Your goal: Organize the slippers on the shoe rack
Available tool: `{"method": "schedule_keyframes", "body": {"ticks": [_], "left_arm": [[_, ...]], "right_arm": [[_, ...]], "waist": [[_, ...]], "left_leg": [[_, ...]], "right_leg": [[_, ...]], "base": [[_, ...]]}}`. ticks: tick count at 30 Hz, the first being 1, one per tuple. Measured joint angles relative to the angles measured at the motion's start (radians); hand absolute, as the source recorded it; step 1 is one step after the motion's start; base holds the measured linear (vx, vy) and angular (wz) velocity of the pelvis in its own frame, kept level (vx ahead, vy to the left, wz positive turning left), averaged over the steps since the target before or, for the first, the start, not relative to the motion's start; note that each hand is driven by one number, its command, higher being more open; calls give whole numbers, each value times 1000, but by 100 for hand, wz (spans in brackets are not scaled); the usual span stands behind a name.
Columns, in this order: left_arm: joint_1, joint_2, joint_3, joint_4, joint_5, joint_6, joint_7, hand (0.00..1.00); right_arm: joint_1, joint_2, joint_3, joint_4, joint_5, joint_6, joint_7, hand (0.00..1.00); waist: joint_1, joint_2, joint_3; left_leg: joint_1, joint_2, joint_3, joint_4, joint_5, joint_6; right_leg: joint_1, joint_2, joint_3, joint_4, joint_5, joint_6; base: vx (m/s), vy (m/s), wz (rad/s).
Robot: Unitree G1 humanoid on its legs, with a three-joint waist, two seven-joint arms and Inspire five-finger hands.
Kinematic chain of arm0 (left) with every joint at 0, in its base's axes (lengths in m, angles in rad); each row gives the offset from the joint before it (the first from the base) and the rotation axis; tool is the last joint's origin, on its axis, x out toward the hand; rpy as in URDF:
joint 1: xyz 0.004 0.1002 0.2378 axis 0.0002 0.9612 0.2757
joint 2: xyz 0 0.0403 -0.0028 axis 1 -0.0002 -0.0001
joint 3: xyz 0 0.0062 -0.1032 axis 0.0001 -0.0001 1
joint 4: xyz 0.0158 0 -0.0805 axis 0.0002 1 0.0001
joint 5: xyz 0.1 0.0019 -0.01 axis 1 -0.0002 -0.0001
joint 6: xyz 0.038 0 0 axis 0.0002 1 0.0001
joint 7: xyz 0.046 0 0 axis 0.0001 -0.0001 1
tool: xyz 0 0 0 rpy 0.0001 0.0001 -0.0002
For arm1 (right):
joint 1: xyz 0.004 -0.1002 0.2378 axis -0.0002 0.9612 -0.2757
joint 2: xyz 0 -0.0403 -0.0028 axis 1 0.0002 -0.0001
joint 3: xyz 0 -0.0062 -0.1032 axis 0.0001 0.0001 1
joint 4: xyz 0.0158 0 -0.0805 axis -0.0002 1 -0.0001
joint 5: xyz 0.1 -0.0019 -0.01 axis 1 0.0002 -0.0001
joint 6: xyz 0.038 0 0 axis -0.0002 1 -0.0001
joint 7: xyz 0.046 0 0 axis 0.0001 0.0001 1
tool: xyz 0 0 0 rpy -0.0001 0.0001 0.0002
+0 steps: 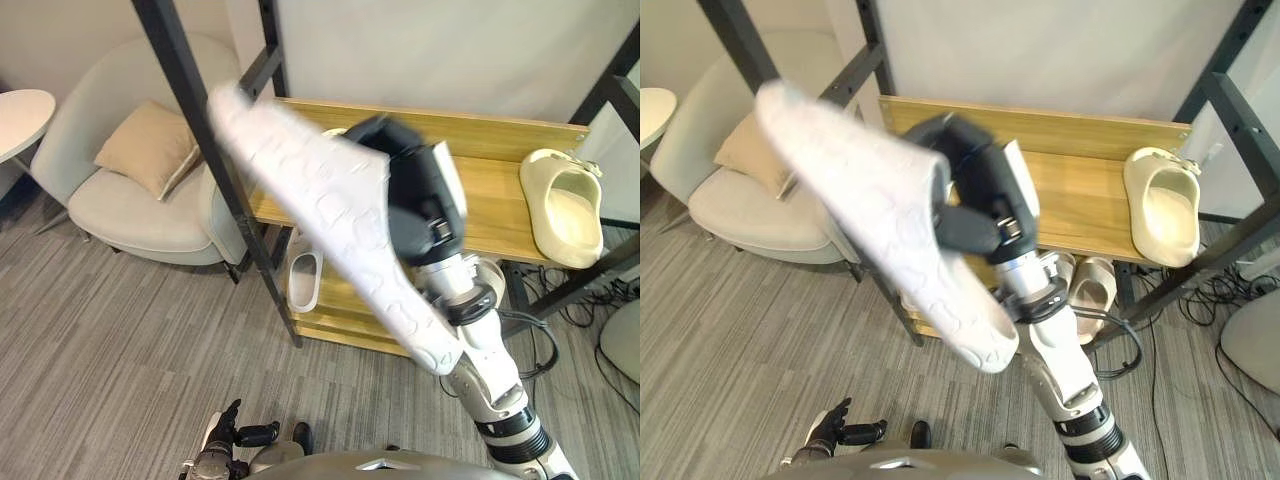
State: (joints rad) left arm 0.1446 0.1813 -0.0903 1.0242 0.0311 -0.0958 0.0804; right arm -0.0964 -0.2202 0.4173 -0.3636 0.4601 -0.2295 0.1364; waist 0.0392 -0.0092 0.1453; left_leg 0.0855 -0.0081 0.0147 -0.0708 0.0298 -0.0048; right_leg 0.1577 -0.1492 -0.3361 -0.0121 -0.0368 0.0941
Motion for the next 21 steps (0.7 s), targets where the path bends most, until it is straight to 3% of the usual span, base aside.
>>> {"method": "schedule_keyframes", "body": {"ticks": [5,13,18,21], "left_arm": [[-6,2,-2,13,0,-4,-4,100],[-38,6,-21,22,0,-31,-19,100],[-133,4,-23,-2,-4,-41,-21,100],[-195,3,-26,-19,-33,-57,-23,100]], "right_arm": [[54,-4,37,89,30,46,80,0],[112,-65,54,246,-10,89,104,0],[38,-100,54,282,-130,89,91,0],[-33,-118,31,313,-262,89,32,0]], "waist": [[8,-3,-2],[14,11,29],[19,38,149],[27,51,222]], "left_leg": [[-1,-6,-16,3,1,1],[-77,-7,-57,56,-1,-2],[-251,12,-83,247,-49,-13],[-374,21,-87,377,-81,-20]], "right_leg": [[7,-3,-16,4,-5,3],[-22,-2,-57,9,-6,4],[-150,-2,-68,145,-41,-23],[-297,-30,-56,343,-113,-39]], "base": [[-10,-7,9],[-31,-12,18],[-121,5,12],[-227,-3,1]]}}
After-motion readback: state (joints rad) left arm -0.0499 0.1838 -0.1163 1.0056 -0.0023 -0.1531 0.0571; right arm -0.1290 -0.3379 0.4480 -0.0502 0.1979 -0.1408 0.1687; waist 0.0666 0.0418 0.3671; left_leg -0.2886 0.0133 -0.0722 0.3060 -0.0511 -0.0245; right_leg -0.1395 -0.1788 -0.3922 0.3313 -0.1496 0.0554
